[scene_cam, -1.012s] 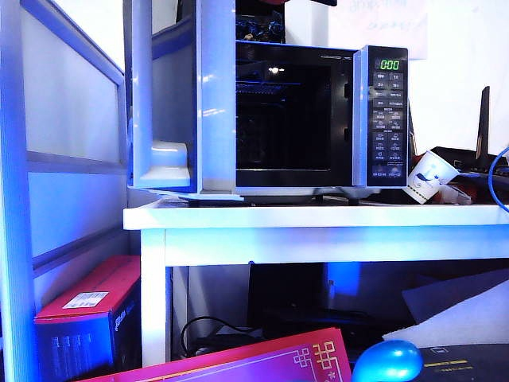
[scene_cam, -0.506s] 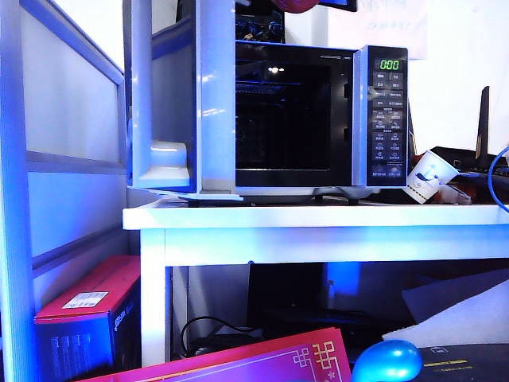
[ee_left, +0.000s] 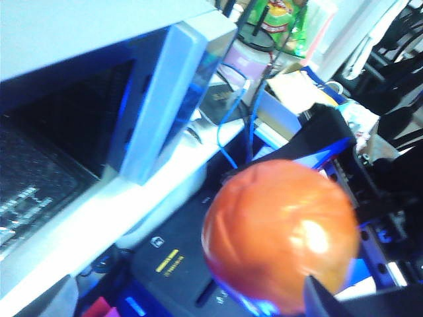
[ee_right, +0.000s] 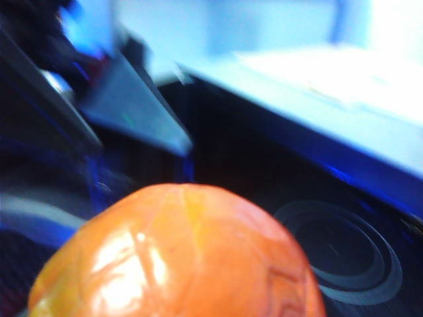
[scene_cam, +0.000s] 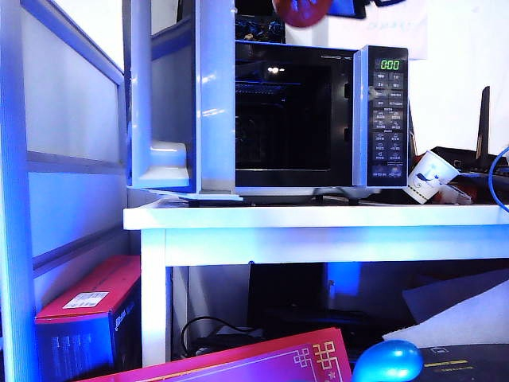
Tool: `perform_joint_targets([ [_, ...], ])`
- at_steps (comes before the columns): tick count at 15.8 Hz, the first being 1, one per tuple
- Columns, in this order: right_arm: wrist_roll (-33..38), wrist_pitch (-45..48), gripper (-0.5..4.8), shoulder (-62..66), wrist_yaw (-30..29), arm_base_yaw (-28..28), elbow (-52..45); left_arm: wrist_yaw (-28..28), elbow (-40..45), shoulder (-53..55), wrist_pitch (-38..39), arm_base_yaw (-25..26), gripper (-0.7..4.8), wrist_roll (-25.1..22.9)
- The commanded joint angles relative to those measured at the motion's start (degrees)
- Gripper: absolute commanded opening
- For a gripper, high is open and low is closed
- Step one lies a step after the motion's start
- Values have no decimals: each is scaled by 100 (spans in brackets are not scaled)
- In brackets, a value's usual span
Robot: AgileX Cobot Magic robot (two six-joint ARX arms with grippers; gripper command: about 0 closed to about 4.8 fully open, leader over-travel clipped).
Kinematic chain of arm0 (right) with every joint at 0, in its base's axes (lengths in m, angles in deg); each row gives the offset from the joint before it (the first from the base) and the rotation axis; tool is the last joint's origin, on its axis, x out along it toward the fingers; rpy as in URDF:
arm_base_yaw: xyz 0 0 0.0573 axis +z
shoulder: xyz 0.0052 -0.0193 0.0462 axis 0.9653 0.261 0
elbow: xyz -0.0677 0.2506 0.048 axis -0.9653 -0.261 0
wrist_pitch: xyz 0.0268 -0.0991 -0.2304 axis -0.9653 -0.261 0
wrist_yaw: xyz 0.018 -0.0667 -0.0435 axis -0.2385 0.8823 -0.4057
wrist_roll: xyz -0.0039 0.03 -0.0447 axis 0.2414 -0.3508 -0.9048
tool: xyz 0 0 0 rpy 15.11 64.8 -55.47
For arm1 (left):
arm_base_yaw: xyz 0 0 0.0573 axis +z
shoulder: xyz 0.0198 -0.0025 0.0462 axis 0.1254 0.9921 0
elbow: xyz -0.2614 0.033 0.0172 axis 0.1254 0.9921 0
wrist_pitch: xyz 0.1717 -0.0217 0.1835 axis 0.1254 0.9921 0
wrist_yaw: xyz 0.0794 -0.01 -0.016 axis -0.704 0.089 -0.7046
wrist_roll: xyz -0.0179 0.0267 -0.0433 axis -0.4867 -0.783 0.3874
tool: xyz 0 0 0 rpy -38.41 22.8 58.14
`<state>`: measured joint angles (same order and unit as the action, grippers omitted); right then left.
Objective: Open the microwave door, place the orange inside the microwave, then close the microwave door.
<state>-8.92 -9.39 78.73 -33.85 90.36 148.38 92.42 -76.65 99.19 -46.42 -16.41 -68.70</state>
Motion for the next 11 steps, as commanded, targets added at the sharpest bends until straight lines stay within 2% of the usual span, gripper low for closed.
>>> perform_joint_targets([
  [1,-109,-70,337,17,463,-4,37,-254,-11,-26,15,17,479,-398],
  [3,-205,-81,337,122,654,-4,37,-614,-13,-101,83,15,479,-992],
  [5,-205,-55,337,247,651,-4,37,-835,-13,-157,94,11,460,-1298],
  [8,-205,238,336,520,647,2,37,-898,-13,-168,98,11,325,-1316],
  [9,-205,496,336,691,649,4,37,-896,-13,-168,107,11,206,-1386],
  [10,-203,640,336,798,649,4,37,-898,-13,-168,127,11,159,-1443],
  [11,-203,785,336,914,649,4,37,-898,-13,-168,149,11,136,-1443],
])
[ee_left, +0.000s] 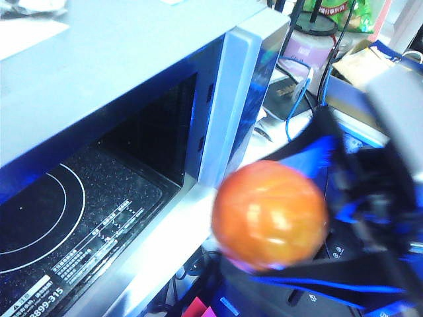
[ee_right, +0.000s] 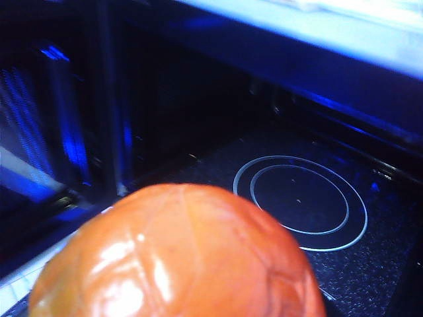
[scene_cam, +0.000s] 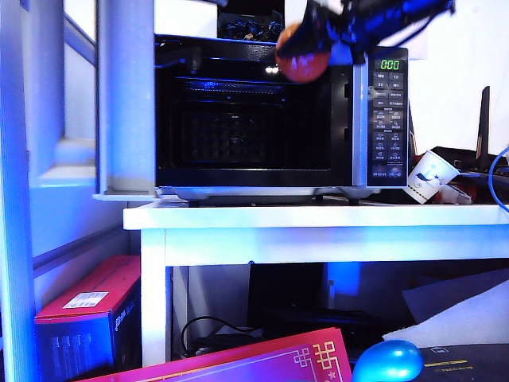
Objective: Open the microwave door, place the orange inside the microwave, then close the microwave door.
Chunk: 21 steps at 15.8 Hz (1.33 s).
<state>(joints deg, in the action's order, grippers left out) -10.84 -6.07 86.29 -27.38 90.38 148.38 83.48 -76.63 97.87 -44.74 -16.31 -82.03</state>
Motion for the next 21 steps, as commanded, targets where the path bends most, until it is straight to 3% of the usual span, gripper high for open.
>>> perform_joint_targets([
  [1,-11,564,336,238,2,4,37,-61,-15,-37,7,0,115,-122],
  [5,-7,1303,336,719,-66,85,37,-584,-15,-35,387,0,82,-516],
  [9,177,953,336,802,-407,94,33,-597,-15,-37,391,0,83,-511],
  [11,146,1152,336,903,131,114,33,-590,-15,-35,389,0,83,-511],
  [14,785,2702,336,1453,1049,297,37,-592,-15,-35,481,0,83,-509],
  [17,785,4068,336,2083,1928,592,48,-595,-13,-35,603,0,83,-511],
  [19,1003,3659,336,2277,2393,678,289,-595,-13,-35,608,0,83,-509],
  [21,1508,2994,336,2516,2400,673,929,-595,-13,-35,673,0,83,-511],
])
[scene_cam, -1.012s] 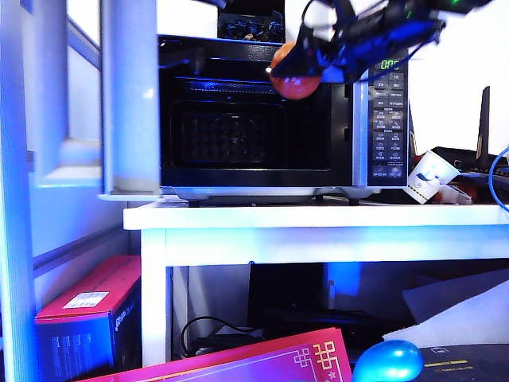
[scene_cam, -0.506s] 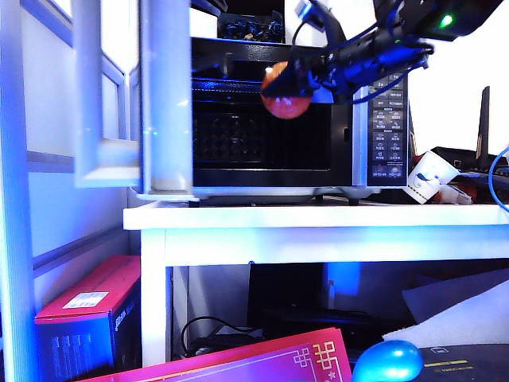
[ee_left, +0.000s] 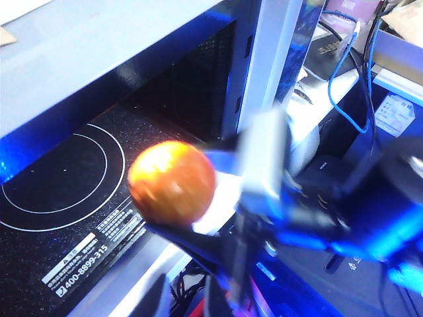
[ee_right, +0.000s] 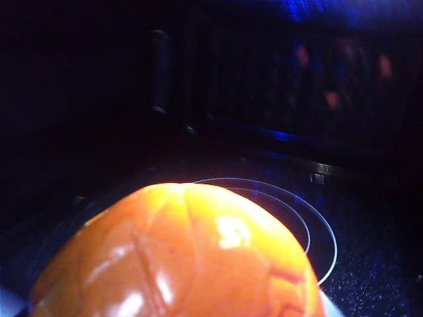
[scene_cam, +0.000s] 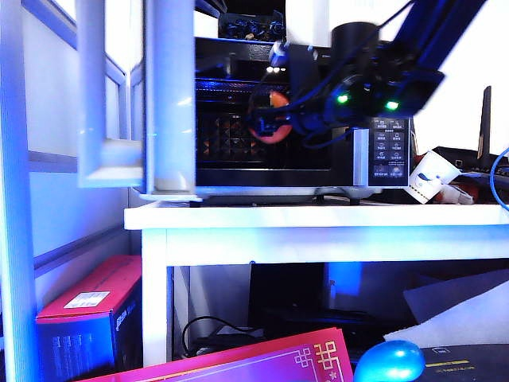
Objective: Open the microwave door, place the orange inside the microwave, then close the microwave door.
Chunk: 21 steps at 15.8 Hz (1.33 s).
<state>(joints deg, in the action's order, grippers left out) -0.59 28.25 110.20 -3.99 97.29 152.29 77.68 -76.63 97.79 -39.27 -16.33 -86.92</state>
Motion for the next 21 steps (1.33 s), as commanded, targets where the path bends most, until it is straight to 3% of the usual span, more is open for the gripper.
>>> perform_joint_targets([
  [1,479,-487,336,254,59,-17,844,-17,-13,-26,151,2,83,-22],
  [10,162,-750,336,1235,61,-13,1978,-15,-13,-26,245,2,83,-20],
  [16,162,-1690,336,2249,46,20,3705,-17,-13,-26,273,2,83,-15],
  [21,162,-1812,336,2743,155,17,4439,-15,-13,-26,291,2,83,2],
])
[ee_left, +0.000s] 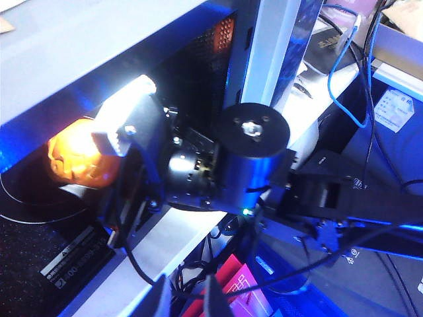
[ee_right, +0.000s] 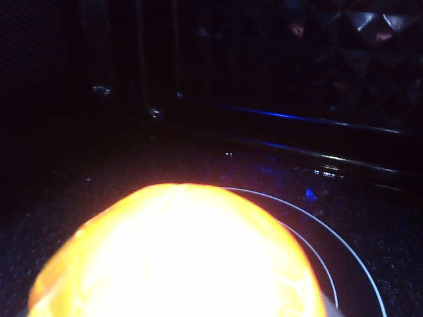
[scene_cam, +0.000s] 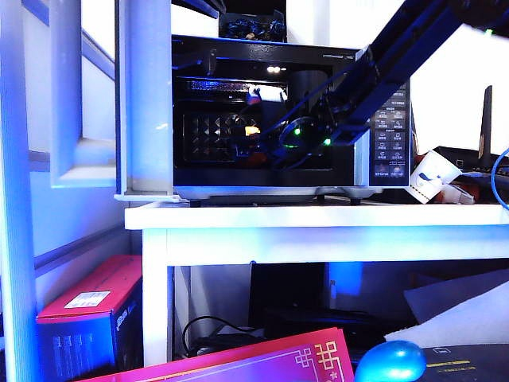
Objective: Open the microwave door, place the orange inside the microwave, then close the microwave door.
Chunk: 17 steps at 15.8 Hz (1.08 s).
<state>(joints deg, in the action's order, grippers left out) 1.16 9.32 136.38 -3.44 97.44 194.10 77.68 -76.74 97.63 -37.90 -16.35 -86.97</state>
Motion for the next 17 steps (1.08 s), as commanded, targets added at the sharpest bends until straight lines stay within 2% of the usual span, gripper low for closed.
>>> perform_joint_targets([
  [1,-15,74,336,219,155,2,400,-17,-2,-11,155,4,83,7],
  [8,-48,551,336,251,98,79,468,-17,-2,-11,267,4,83,7],
  [17,33,575,336,251,140,101,466,-13,-2,-11,391,4,83,7],
])
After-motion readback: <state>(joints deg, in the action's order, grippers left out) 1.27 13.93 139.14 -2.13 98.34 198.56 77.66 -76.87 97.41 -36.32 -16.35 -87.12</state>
